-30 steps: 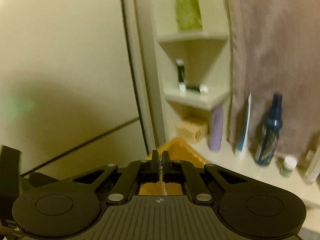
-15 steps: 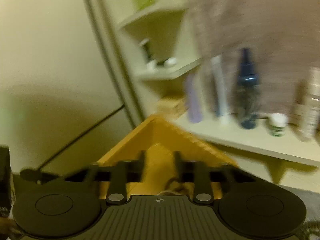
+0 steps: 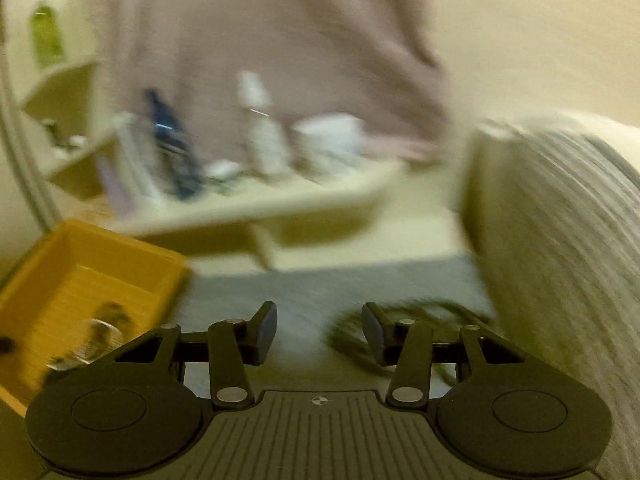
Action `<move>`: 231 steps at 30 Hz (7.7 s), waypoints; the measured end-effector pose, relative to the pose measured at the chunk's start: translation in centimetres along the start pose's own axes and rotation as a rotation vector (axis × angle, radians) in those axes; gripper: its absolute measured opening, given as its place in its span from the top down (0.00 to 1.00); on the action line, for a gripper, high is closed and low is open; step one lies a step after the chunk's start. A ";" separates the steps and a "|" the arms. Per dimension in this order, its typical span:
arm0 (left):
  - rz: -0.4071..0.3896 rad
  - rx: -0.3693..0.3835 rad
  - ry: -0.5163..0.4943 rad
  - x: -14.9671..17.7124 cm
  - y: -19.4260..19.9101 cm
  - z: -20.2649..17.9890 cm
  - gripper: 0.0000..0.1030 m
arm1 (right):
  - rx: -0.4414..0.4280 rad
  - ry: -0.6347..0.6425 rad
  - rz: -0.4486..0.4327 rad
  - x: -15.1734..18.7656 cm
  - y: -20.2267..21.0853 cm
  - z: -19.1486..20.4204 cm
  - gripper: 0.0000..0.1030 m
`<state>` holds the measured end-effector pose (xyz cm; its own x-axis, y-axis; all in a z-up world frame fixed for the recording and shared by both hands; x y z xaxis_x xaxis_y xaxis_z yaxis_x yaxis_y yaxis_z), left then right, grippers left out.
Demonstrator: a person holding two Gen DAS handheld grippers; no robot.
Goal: Organize jewelry
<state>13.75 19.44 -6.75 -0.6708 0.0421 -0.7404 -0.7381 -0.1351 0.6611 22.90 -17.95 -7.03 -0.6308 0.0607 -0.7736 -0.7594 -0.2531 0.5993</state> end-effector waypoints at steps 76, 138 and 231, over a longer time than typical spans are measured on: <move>0.009 -0.012 -0.027 -0.3 0.0 -0.3 0.95 | 0.057 0.548 -0.479 -20.1 15.1 6.8 0.93; 0.072 0.032 -0.100 -0.7 -0.8 -0.1 0.95 | -0.569 0.871 -0.107 -13.8 5.8 33.0 0.93; 0.000 0.097 0.211 4.0 6.3 -7.1 0.01 | -0.114 0.132 0.193 5.3 8.0 8.4 0.26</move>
<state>6.92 11.73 -6.43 -0.6483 -0.1675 -0.7427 -0.7485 -0.0385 0.6620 12.15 -11.50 -4.57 -0.7306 -0.1240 -0.6715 -0.5990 -0.3556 0.7174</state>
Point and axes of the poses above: each gripper's, at about its wrist camera, not at the fingertips, and y roughly against the way its jaws point, z to its left, x to its underside, the point moved 9 cm from there along -y, roughly the way its jaws point, and after that the axes turned 2 degrees about x, right-handed, at the moved point
